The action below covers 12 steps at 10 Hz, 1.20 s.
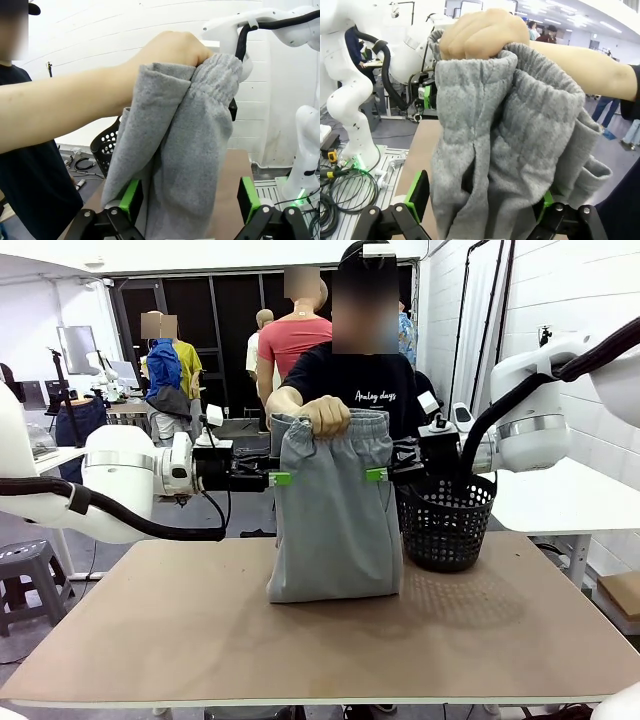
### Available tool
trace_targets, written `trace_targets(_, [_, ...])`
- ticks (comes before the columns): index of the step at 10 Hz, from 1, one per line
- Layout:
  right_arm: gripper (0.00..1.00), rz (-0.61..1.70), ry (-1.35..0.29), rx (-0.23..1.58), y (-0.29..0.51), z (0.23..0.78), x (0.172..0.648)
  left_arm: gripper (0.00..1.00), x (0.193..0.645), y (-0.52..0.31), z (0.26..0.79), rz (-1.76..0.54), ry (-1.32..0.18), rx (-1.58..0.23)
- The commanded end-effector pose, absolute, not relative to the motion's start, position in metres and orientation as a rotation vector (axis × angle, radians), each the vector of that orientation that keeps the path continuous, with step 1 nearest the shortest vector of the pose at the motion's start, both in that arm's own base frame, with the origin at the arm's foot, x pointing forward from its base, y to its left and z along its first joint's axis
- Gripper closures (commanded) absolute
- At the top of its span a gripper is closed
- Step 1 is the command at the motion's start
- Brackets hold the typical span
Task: Fold the training pants.
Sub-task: Release the ends of the Training pants and then grab the overlapped ends.
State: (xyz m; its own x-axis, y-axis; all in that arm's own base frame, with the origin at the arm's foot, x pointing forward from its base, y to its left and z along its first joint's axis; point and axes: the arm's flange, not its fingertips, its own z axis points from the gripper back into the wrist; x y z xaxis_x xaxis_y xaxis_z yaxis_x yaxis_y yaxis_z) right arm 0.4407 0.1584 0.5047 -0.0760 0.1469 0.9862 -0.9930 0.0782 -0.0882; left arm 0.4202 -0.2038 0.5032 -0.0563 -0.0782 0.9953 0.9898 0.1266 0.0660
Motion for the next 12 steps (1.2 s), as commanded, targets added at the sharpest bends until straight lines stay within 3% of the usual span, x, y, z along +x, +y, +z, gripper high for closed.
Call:
trace_targets(1, [0.00,1.225,-1.184,0.979,0.148,0.504,0.430,0.00,0.415,-0.202,0.502,-1.150,-1.286,-1.016])
trace_targets(12, [0.00,1.145,-1.233,0.928,0.136,0.501,0.437,0.00,0.401,-0.175,0.498,-1.063,-1.327,-0.909])
